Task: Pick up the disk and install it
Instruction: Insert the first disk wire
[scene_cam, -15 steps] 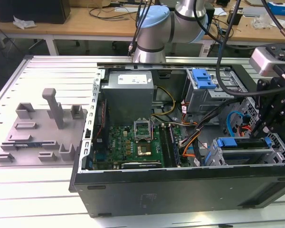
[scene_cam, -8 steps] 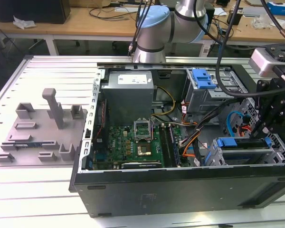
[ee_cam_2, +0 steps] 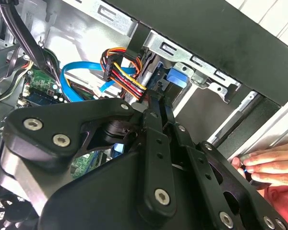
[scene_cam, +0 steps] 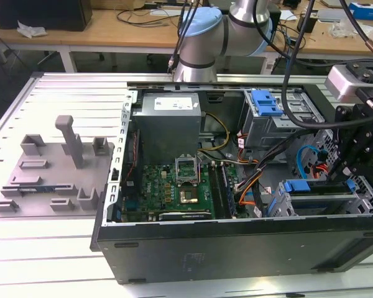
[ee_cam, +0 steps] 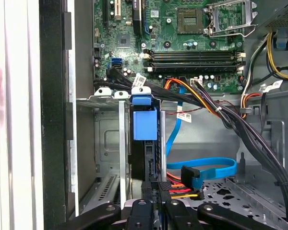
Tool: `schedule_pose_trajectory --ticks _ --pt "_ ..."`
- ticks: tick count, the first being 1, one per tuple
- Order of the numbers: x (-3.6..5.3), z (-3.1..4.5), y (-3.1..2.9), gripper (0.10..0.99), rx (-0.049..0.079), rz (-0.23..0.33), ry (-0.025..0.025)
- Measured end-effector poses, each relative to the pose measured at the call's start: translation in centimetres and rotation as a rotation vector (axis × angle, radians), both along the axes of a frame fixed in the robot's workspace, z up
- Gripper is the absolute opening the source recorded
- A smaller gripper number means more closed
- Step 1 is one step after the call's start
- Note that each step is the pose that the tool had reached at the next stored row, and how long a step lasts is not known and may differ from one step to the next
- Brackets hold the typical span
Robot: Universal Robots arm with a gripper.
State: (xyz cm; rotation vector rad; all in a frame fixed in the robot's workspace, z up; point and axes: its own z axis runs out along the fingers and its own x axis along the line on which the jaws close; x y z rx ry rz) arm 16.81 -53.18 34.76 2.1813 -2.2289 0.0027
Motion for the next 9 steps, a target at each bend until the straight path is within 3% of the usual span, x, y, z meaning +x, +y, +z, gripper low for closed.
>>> schedule_pose_trajectory --ticks 9 --pt "0.0 -0.15 0.0 0.165 0.0 0.0 0.0"
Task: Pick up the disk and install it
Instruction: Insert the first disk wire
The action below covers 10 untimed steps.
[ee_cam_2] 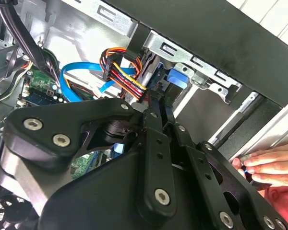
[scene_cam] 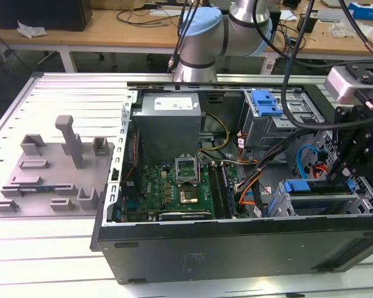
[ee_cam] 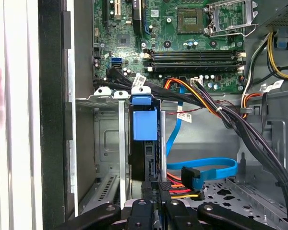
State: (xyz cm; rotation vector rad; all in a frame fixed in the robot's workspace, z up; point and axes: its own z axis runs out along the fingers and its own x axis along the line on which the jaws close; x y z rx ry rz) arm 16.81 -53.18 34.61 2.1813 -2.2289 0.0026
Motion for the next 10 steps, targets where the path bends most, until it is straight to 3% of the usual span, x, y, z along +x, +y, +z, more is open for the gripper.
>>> schedule_pose_trajectory --ticks 10 --pt "0.0 -0.24 0.0 0.165 0.0 0.0 -0.0001"
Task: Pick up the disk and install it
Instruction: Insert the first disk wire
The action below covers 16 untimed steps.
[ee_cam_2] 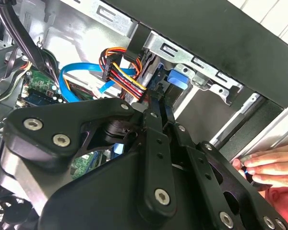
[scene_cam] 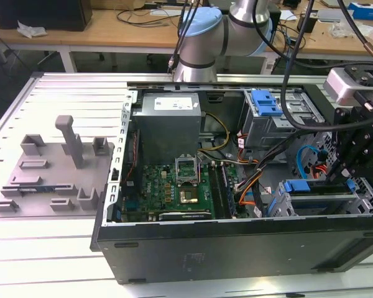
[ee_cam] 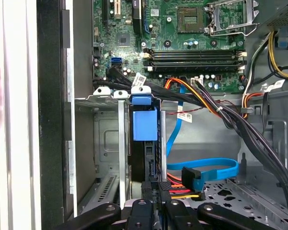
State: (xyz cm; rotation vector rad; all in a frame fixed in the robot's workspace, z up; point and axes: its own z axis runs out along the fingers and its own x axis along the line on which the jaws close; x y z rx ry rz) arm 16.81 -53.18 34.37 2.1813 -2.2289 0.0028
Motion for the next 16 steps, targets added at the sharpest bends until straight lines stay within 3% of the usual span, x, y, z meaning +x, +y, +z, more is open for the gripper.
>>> schedule_pose_trajectory --ticks 16 --pt "0.03 0.3 0.0 0.165 0.0 0.0 0.0"
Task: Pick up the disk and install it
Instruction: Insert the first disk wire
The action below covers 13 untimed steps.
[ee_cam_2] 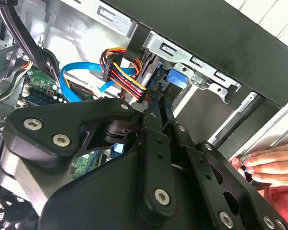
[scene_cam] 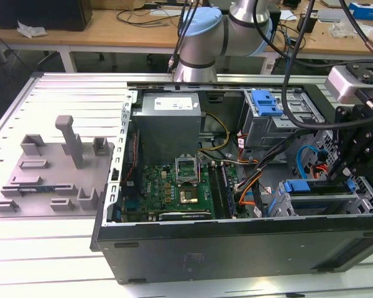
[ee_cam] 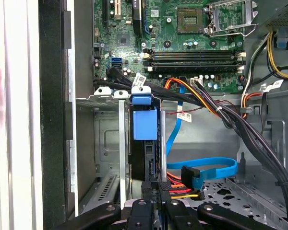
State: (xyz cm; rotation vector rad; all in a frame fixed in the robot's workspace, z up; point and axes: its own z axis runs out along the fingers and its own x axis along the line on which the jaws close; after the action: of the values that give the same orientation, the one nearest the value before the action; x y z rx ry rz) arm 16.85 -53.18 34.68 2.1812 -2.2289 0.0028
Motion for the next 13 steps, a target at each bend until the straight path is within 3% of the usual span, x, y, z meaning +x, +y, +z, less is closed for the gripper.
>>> schedule_pose_trajectory --ticks 13 --pt "0.07 -0.41 0.0 0.165 0.0 0.0 0.0"
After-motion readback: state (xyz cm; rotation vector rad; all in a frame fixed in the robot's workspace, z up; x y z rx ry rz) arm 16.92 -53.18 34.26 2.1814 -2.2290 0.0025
